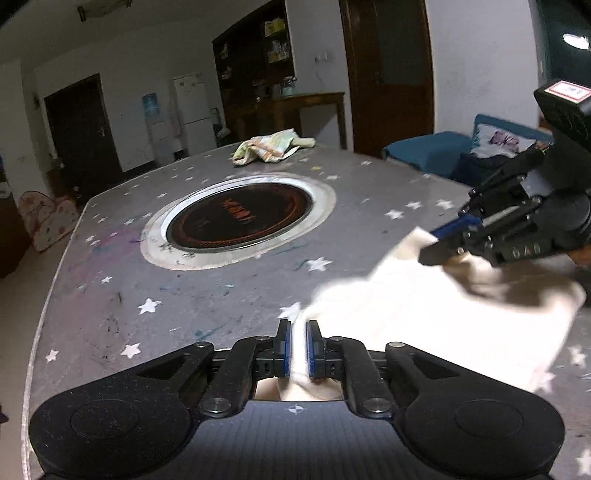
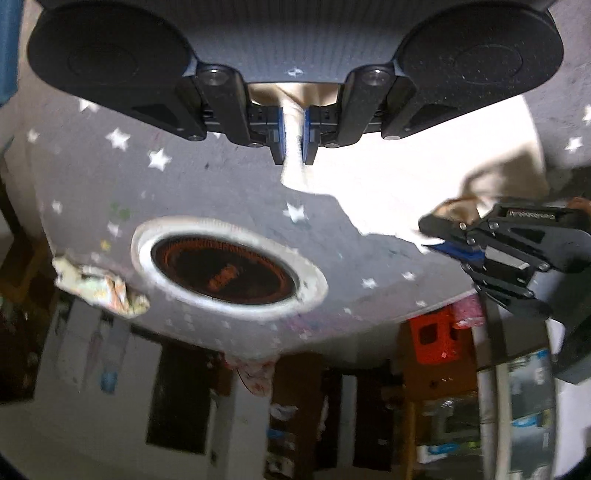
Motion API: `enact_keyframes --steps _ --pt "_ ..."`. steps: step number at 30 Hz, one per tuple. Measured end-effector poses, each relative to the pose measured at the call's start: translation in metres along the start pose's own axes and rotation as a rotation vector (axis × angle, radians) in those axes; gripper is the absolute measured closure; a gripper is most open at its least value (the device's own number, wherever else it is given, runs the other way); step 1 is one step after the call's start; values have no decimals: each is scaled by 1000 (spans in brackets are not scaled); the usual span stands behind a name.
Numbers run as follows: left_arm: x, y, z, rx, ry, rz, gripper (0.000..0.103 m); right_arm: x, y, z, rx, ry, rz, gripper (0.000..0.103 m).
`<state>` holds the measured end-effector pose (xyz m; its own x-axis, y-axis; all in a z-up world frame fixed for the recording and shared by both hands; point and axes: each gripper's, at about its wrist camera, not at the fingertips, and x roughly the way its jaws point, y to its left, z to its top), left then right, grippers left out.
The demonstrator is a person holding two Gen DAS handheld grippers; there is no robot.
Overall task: Fold clothes
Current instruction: 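Open both grippers and release the folded side onto the shirt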
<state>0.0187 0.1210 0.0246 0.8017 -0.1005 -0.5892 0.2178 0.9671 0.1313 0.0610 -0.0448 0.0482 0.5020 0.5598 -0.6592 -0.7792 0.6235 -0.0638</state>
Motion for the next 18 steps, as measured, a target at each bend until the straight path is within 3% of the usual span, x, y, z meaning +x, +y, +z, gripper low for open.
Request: enact_keyframes --steps 4,10,13,18 --pt "3 9 -2 -32 -1 42 76 10 -4 -8 46 -1 -20 88" --pt "-7 17 -3 -69 -11 139 76 -9 -7 -4 94 -48 -46 87" --pt "-23 16 -3 -120 -39 111 77 -21 1 0 89 -62 -5 87" --pt "-49 -10 -5 -146 -74 -19 77 -13 19 5 98 -38 72 87"
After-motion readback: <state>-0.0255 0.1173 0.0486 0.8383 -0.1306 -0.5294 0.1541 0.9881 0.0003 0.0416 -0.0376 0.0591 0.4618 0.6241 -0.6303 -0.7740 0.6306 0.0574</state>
